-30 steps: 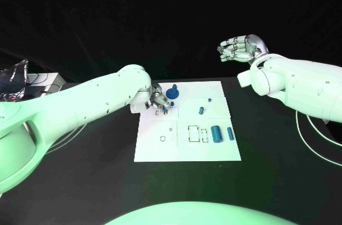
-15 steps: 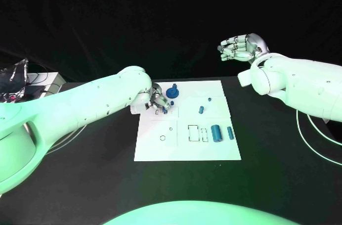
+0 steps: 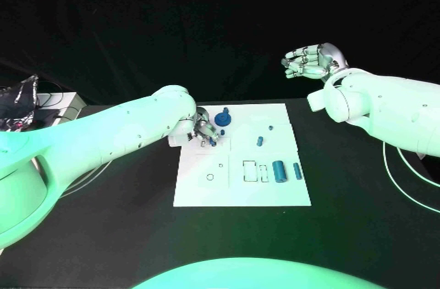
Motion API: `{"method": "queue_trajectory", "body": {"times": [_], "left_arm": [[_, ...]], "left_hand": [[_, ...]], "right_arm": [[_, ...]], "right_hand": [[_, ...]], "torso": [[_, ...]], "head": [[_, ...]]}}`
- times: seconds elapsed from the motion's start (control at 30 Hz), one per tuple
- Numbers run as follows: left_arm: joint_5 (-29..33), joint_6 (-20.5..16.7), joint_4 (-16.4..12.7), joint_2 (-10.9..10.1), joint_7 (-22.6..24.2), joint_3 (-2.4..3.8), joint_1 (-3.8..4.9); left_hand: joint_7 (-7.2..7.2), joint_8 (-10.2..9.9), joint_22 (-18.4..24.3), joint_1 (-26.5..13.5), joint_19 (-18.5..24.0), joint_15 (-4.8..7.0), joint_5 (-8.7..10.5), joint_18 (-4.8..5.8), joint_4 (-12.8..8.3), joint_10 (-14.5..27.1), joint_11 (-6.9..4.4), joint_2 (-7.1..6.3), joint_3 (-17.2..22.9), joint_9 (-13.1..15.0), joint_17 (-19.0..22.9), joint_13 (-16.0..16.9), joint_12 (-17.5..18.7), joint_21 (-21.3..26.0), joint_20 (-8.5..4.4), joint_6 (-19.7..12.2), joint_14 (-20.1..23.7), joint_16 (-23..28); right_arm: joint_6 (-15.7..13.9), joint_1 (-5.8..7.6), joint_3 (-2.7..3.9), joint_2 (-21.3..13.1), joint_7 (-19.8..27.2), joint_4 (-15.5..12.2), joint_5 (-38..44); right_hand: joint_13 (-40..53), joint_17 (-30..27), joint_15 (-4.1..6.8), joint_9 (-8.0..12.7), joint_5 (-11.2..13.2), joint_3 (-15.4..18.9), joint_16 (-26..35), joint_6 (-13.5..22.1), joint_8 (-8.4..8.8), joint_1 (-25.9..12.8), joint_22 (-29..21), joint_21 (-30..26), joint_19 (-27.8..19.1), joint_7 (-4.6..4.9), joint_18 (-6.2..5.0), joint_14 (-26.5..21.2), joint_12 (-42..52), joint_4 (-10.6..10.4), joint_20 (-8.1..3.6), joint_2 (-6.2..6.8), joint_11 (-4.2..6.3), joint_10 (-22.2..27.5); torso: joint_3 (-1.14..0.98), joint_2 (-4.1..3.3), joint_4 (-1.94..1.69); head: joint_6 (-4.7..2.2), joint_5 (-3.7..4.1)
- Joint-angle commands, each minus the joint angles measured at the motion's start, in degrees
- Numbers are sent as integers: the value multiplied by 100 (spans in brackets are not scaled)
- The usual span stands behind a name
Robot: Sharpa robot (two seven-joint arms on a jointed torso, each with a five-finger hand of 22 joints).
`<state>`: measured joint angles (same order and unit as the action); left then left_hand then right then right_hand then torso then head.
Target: Assemble the parts on the task board
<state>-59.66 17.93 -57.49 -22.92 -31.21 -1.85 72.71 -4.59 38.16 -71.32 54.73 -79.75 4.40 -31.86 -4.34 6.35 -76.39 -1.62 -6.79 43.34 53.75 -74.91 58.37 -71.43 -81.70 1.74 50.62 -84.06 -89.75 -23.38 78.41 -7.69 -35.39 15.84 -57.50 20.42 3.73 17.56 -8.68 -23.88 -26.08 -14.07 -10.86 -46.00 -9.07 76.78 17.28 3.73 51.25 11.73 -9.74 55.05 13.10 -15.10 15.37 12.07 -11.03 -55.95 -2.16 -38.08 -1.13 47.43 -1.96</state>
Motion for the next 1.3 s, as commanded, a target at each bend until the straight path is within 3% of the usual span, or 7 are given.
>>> {"method": "queue_trajectory", "body": {"times": [0.03,0.63,1.3], "left_arm": [[-54,73,-6,8,39,-3,-22],[-53,151,-40,2,38,-2,-57],[-43,64,-155,-104,69,14,-57]], "left_hand": [[213,18,-6,35,-26,30,-19,36,-962,-10,-10,80,954,7,-1509,-5,-19,-23,7,245,-594,-25],[214,18,-12,33,-31,33,-28,37,-970,-11,-12,79,960,10,-1509,-12,-13,-26,4,249,-594,-25],[223,20,-42,39,-50,37,-55,44,-991,-32,-20,81,981,14,-1509,9,-24,-39,-2,268,-594,-25]], "right_arm": [[86,-1,1,0,66,-10,50],[85,-1,1,-6,57,-9,50],[83,-1,1,-9,52,9,50]], "right_hand": [[-7,-7,-22,7,17,31,24,-44,37,32,-5,-9,-49,302,-73,-14,-31,-7,-9,-40,-14,-15],[-7,-14,-23,10,18,32,34,-49,39,33,-20,-9,-56,302,-73,-18,-35,-6,-6,-42,-15,-17],[-7,-19,-25,13,20,33,42,-53,42,32,-33,-10,-61,302,-73,-22,-38,-5,-4,-43,-15,-19]], "torso": [[2,-4,6],[1,2,3],[-1,1,1]], "head": [[0,-4],[43,7],[35,8]]}}
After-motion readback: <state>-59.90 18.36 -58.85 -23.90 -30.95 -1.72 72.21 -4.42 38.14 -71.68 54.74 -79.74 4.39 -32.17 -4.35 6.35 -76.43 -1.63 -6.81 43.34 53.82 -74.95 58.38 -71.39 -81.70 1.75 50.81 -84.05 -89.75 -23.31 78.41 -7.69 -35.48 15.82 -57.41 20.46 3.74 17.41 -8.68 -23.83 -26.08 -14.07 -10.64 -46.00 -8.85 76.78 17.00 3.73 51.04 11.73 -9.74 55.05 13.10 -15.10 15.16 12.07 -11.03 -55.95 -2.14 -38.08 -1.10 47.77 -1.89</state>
